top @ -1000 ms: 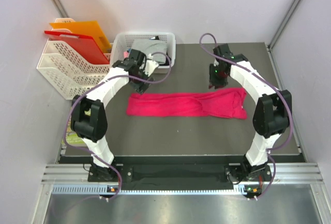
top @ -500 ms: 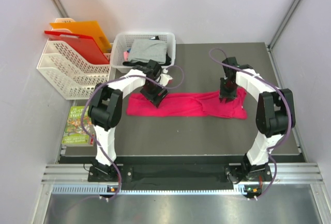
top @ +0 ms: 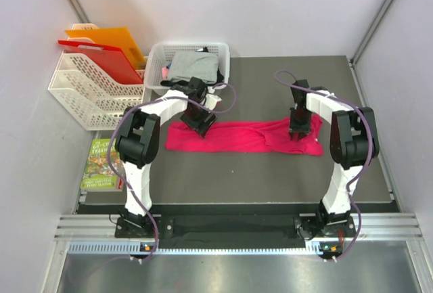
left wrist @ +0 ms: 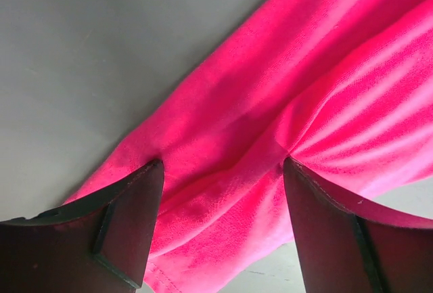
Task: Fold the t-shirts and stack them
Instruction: Fold the other side of the tshirt into a rectangle
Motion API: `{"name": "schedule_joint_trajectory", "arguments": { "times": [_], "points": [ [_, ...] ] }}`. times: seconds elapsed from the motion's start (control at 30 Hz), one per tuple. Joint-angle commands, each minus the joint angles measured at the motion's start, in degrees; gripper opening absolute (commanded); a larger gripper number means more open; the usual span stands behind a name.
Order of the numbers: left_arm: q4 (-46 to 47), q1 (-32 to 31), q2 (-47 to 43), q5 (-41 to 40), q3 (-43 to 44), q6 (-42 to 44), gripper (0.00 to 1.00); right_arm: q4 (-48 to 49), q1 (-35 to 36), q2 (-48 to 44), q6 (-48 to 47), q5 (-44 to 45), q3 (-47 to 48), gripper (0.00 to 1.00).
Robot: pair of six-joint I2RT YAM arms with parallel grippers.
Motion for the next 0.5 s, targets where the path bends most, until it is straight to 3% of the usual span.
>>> {"name": "schedule_joint_trajectory", "arguments": {
  "times": [0.0, 0.47],
  "points": [
    [1.97, 1.73, -1.84, -1.90, -4.15, 0.71, 0.77, 0.94, -0.95, 3.77, 0.08, 1.94, 2.30, 0.28],
    [4.69, 9.38, -4.75, -5.42, -9.69, 3.35, 0.77, -0.11, -3.76, 8.52, -1.06, 3.27, 6.78, 0.27]
  ]
}}
